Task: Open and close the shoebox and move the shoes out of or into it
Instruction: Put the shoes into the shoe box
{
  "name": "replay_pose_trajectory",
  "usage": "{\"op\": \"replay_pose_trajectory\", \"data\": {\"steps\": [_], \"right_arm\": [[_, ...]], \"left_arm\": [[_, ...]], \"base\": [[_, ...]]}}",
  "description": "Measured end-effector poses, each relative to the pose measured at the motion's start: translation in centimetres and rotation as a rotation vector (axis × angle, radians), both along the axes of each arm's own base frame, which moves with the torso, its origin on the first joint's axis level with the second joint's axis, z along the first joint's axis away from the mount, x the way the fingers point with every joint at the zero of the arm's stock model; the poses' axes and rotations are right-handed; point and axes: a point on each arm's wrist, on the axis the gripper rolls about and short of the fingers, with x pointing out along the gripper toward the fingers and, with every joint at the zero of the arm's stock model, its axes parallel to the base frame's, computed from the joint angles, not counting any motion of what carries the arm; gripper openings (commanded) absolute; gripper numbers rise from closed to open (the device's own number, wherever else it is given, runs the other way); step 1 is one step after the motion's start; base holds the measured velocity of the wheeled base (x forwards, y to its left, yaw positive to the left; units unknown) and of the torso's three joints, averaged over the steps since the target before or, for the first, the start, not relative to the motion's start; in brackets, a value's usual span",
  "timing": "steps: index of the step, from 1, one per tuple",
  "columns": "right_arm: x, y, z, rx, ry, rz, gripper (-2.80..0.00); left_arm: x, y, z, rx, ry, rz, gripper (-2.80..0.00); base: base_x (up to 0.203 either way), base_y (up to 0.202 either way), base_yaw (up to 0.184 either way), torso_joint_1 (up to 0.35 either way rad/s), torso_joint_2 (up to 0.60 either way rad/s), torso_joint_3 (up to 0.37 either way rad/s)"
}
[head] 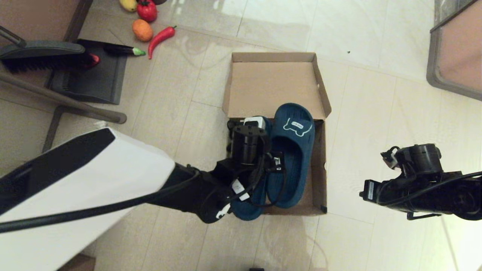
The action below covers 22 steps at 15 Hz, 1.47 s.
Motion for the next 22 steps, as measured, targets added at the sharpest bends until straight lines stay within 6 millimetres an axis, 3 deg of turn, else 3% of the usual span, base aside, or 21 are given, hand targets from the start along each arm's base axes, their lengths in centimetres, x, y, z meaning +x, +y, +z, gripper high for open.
{"op": "replay_pose_trajectory", "data": {"steps": [6,7,13,22], "right_arm": [[-2.4,-0.2,2.1,0.008,-0.005,-0.01,-2.8],[-2.8,-0.2,2.2,0.008,-0.004,-0.01,-2.8],[-4.9,-0.3,1.9,0.01,0.012,-0.013,-2.8],[-6.7,-0.4,1.7,0.011,0.02,-0.014,-2.8]], "left_arm": [[2.8,-3.9,-5.0,0.015,0.008,0.018,-2.8],[3.1,-4.4,-5.6,0.016,0.005,0.017,0.0],[4.9,-5.6,-7.5,0.063,-0.07,0.017,0.0],[5.8,-4.3,-9.8,0.128,-0.073,0.035,0.0]], "base": [[0.0,0.0,0.0,0.0,0.0,0.0],[0.0,0.0,0.0,0.0,0.0,0.0],[0.0,0.0,0.0,0.0,0.0,0.0],[0.0,0.0,0.0,0.0,0.0,0.0]]}}
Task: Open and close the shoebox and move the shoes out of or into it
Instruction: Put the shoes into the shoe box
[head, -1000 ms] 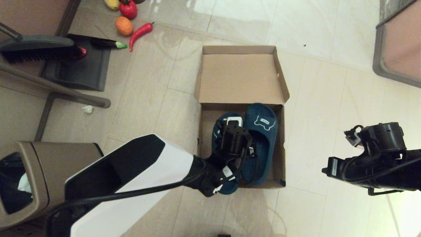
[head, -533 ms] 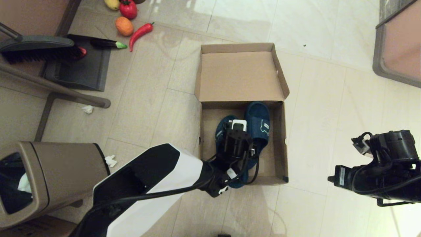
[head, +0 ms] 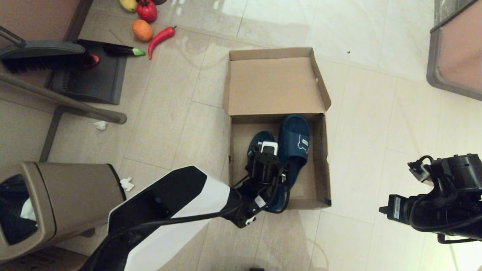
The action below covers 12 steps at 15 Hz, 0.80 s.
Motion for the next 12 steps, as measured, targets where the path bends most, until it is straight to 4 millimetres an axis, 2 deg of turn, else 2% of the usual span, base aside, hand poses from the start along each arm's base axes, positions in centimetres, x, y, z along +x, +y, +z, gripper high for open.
{"op": "replay_pose_trajectory", "data": {"steps": [3,8,10,12], "right_arm": [[-0.6,0.0,-0.4,0.003,0.015,0.0,-2.8],[-1.3,-0.1,-0.4,0.012,0.016,-0.009,-2.8],[-1.5,-0.1,-0.2,0.037,0.006,-0.033,-2.8],[-1.8,-0.1,-0.1,0.043,0.006,-0.039,-2.8]], "left_arm": [[-1.1,1.0,-1.2,0.043,0.063,-0.021,0.0],[-3.4,2.2,-0.3,0.065,0.108,-0.044,0.0],[-3.9,3.0,-1.6,0.093,0.138,-0.042,0.0],[-3.5,3.3,-3.7,0.12,0.143,-0.037,0.0]], "base": [[0.0,0.0,0.0,0.0,0.0,0.0],[0.0,0.0,0.0,0.0,0.0,0.0],[0.0,0.0,0.0,0.0,0.0,0.0],[0.0,0.0,0.0,0.0,0.0,0.0]]}}
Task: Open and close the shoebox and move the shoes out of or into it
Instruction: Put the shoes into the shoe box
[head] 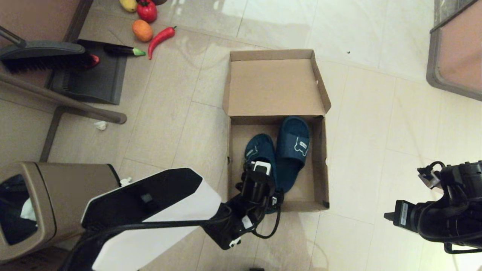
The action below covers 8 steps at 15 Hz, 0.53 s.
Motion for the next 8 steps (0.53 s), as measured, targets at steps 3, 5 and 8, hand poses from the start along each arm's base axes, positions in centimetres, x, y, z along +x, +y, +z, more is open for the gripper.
{"op": "replay_pose_trajectory", "data": {"steps": [3,5,8], "right_arm": [[-0.5,-0.1,0.0,0.02,0.003,-0.019,-2.8],[-0.6,-0.1,-0.2,0.023,0.008,-0.017,-2.8],[-0.8,-0.1,-0.4,0.025,0.019,-0.015,-2.8]], "left_arm": [[1.5,1.0,-3.0,0.093,-0.025,-0.018,0.0],[2.7,2.1,-3.4,0.141,-0.04,-0.003,0.0],[4.1,3.5,-2.4,0.149,-0.065,0.041,0.0]], "base": [[0.0,0.0,0.0,0.0,0.0,0.0],[0.0,0.0,0.0,0.0,0.0,0.0],[0.0,0.0,0.0,0.0,0.0,0.0]]}}
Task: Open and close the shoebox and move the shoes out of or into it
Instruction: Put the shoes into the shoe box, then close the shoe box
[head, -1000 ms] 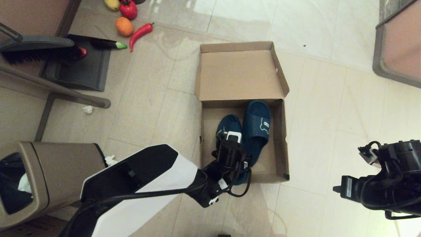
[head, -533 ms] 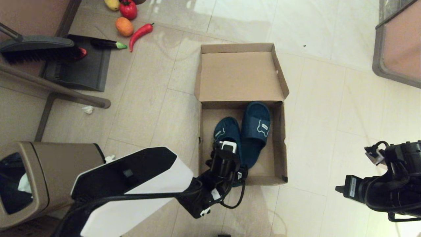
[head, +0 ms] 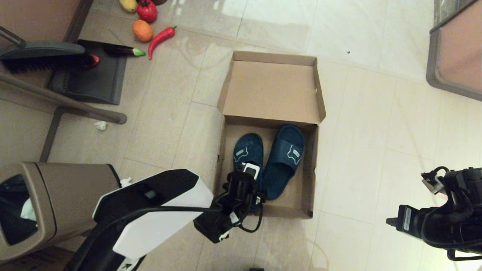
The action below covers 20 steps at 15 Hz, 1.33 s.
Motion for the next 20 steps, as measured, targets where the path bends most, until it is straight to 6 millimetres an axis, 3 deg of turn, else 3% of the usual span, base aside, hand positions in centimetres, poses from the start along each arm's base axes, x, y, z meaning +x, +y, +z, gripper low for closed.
{"op": "replay_pose_trajectory", "data": {"steps": [6,13,14,20], "right_arm": [[0.0,0.0,-0.3,-0.001,0.014,-0.003,-2.8],[-0.3,-0.1,-0.6,-0.001,0.028,-0.007,-2.8],[-0.3,-0.2,-0.7,-0.001,0.03,-0.007,-2.8],[-0.2,-0.2,-0.6,-0.005,0.025,-0.004,-2.8]], "left_arm": [[2.2,-0.9,4.5,-0.07,-0.135,0.005,0.0],[2.9,-0.6,3.5,-0.074,-0.133,0.006,0.0],[3.1,-0.6,3.6,-0.079,-0.14,0.009,-2.8],[2.9,-0.5,4.6,-0.085,-0.156,0.022,-2.8]], "base": [[0.0,0.0,0.0,0.0,0.0,0.0],[0.0,0.0,0.0,0.0,0.0,0.0],[0.0,0.0,0.0,0.0,0.0,0.0],[0.0,0.0,0.0,0.0,0.0,0.0]]}}
